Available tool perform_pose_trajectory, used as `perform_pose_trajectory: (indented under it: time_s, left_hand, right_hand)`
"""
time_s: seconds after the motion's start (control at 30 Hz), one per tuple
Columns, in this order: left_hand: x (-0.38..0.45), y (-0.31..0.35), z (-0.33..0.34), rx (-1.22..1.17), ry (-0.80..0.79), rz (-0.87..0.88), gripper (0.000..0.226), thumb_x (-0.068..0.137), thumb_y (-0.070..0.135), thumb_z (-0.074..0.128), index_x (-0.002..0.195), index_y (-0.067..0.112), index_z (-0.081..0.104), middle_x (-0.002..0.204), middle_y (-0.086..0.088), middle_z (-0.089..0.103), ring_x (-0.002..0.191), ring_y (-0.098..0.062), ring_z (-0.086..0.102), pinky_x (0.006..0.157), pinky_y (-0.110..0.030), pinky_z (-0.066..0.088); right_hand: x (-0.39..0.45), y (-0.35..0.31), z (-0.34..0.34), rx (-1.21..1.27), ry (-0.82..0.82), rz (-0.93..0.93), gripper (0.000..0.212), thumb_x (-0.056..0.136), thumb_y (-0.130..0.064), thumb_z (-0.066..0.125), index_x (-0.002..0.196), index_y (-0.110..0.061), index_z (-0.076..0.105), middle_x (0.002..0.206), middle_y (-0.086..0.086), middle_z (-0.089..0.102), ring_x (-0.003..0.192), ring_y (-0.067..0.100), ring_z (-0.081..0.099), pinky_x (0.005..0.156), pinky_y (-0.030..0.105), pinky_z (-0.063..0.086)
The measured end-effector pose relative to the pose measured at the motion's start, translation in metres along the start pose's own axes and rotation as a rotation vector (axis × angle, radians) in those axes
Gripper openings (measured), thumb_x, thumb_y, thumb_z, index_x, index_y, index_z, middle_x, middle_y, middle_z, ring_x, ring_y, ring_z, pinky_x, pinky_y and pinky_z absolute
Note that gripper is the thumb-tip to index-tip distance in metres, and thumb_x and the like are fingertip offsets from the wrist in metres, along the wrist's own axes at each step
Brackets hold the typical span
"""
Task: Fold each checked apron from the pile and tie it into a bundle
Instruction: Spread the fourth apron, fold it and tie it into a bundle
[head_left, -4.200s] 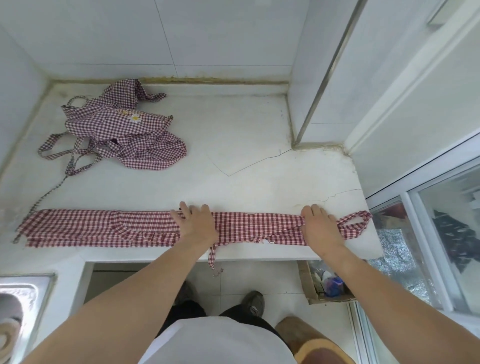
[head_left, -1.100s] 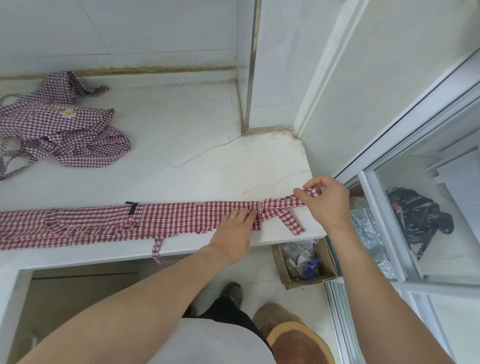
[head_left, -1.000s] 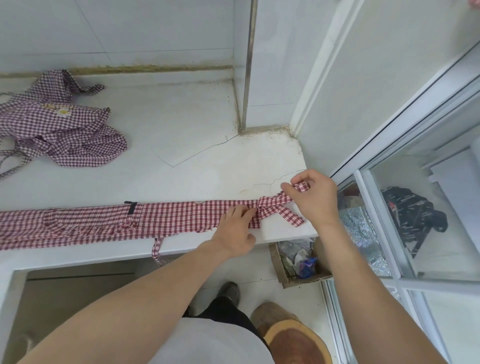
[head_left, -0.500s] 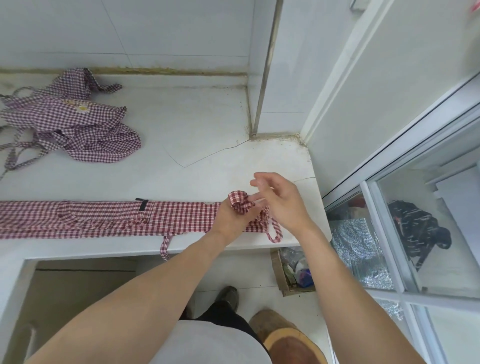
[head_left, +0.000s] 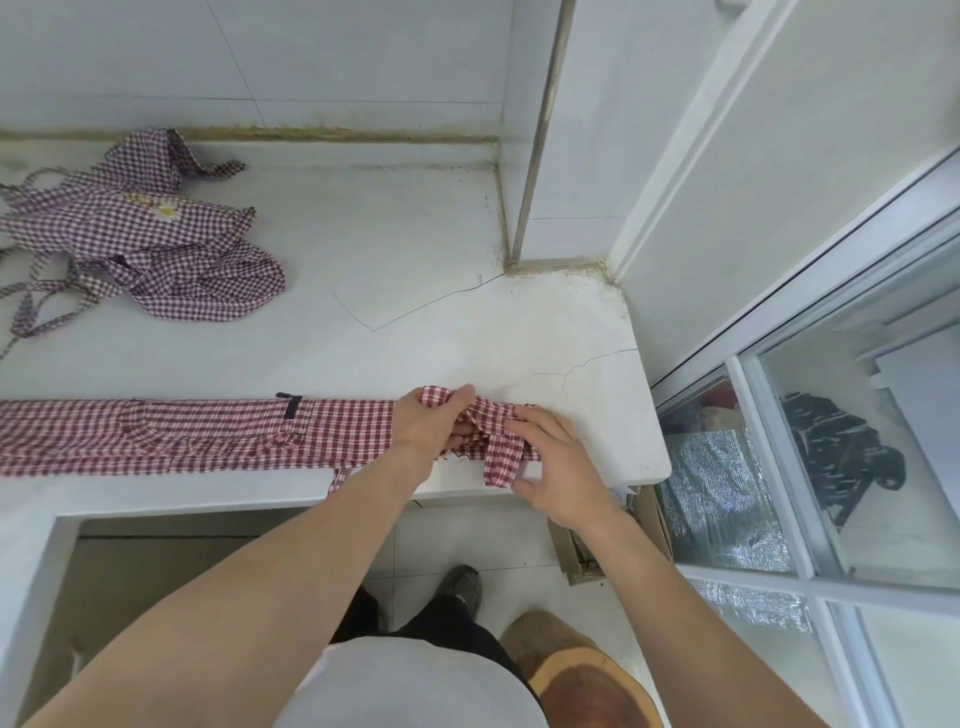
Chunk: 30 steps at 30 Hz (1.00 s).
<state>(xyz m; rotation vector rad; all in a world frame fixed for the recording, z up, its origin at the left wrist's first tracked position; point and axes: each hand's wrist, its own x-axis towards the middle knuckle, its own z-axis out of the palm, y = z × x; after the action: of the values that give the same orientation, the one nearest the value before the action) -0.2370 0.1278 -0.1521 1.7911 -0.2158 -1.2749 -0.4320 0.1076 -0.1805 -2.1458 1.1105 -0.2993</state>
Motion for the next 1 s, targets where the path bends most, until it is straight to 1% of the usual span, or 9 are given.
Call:
perform_pose_trajectory:
  time_s: [0.1, 0.2, 0.37, 0.47, 0.63, 0.77, 0.9, 0.97, 1.0]
  left_hand:
    - [0.007, -0.003, -0.009, 0.099, 0.031, 0.004, 0.023, 0.085, 0.015, 0.078, 0.098, 0.009, 0.061, 0.080, -0.010, 0.072, 0.063, -0.022, 0.070, 0.065, -0.035, 0.061]
    - [0.010, -0.004, -0.016, 0.261, 0.027, 0.031, 0.025, 0.087, 0.009, 0.074, 0.107, 0.011, 0.059, 0.079, -0.010, 0.070, 0.064, -0.021, 0.069, 0.062, -0.033, 0.060]
    - [0.011, -0.008, -0.020, 0.453, -0.038, 0.110, 0.023, 0.088, 0.009, 0.069, 0.102, 0.023, 0.059, 0.092, -0.013, 0.071, 0.083, -0.031, 0.073, 0.076, -0.047, 0.061]
    - [0.011, -0.009, -0.023, 0.495, -0.096, 0.154, 0.022, 0.091, 0.011, 0.066, 0.109, 0.021, 0.060, 0.097, -0.011, 0.070, 0.087, -0.029, 0.071, 0.081, -0.044, 0.060]
    - [0.010, -0.003, -0.027, 0.508, -0.285, 0.084, 0.020, 0.097, 0.016, 0.057, 0.117, 0.016, 0.059, 0.090, -0.009, 0.066, 0.079, -0.021, 0.062, 0.084, -0.039, 0.055]
    - [0.009, 0.006, -0.030, 0.392, -0.401, 0.002, 0.018, 0.094, 0.019, 0.062, 0.111, 0.021, 0.062, 0.092, -0.007, 0.065, 0.080, -0.019, 0.059, 0.075, -0.032, 0.049]
    - [0.010, -0.001, -0.023, 0.505, -0.324, 0.153, 0.031, 0.086, 0.031, 0.077, 0.112, 0.017, 0.066, 0.090, 0.000, 0.068, 0.075, -0.012, 0.063, 0.068, -0.026, 0.054]
    - [0.012, -0.007, -0.022, 0.597, -0.260, 0.240, 0.033, 0.086, 0.029, 0.077, 0.114, 0.014, 0.066, 0.096, -0.001, 0.066, 0.084, -0.016, 0.063, 0.078, -0.029, 0.054]
    - [0.012, -0.009, -0.022, 0.639, -0.242, 0.280, 0.033, 0.087, 0.026, 0.076, 0.115, 0.014, 0.066, 0.100, 0.000, 0.065, 0.089, -0.016, 0.062, 0.080, -0.025, 0.051]
  right_hand:
    - [0.002, -0.001, 0.006, -0.094, 0.076, -0.012, 0.058, 0.071, -0.015, 0.080, 0.127, -0.015, 0.065, 0.137, 0.001, 0.056, 0.131, 0.025, 0.043, 0.102, 0.049, 0.045]
    - [0.006, -0.005, 0.006, -0.119, 0.117, 0.035, 0.046, 0.073, -0.018, 0.073, 0.119, -0.017, 0.070, 0.127, 0.000, 0.060, 0.123, 0.023, 0.045, 0.094, 0.048, 0.047]
    - [0.018, -0.023, 0.005, -0.154, 0.245, 0.138, 0.027, 0.077, -0.022, 0.059, 0.096, -0.011, 0.075, 0.099, 0.002, 0.063, 0.100, 0.025, 0.049, 0.082, 0.039, 0.048]
    - [0.033, -0.038, 0.004, -0.027, 0.256, 0.319, 0.022, 0.083, -0.014, 0.057, 0.099, -0.008, 0.070, 0.098, 0.005, 0.059, 0.088, 0.024, 0.058, 0.076, 0.035, 0.049]
    - [0.047, -0.057, 0.015, 0.315, 0.389, 0.515, 0.023, 0.086, -0.007, 0.057, 0.109, -0.010, 0.057, 0.101, 0.005, 0.063, 0.089, 0.020, 0.060, 0.078, 0.031, 0.049]
    - [0.043, -0.063, 0.030, 0.427, 0.363, 0.483, 0.024, 0.076, -0.014, 0.059, 0.099, -0.021, 0.057, 0.098, 0.001, 0.059, 0.087, 0.019, 0.064, 0.079, 0.042, 0.056]
    - [0.034, -0.062, 0.040, 0.341, 0.319, 0.330, 0.025, 0.079, -0.002, 0.064, 0.100, -0.013, 0.071, 0.101, 0.000, 0.060, 0.091, -0.002, 0.058, 0.082, 0.026, 0.054]
    - [0.027, -0.056, 0.044, 0.311, 0.236, 0.246, 0.032, 0.082, 0.002, 0.061, 0.110, -0.007, 0.073, 0.113, 0.001, 0.059, 0.099, 0.004, 0.061, 0.088, 0.023, 0.054]
    - [0.024, -0.052, 0.046, 0.296, 0.198, 0.227, 0.034, 0.085, 0.001, 0.060, 0.115, -0.006, 0.071, 0.120, 0.000, 0.058, 0.105, 0.010, 0.062, 0.093, 0.024, 0.053]
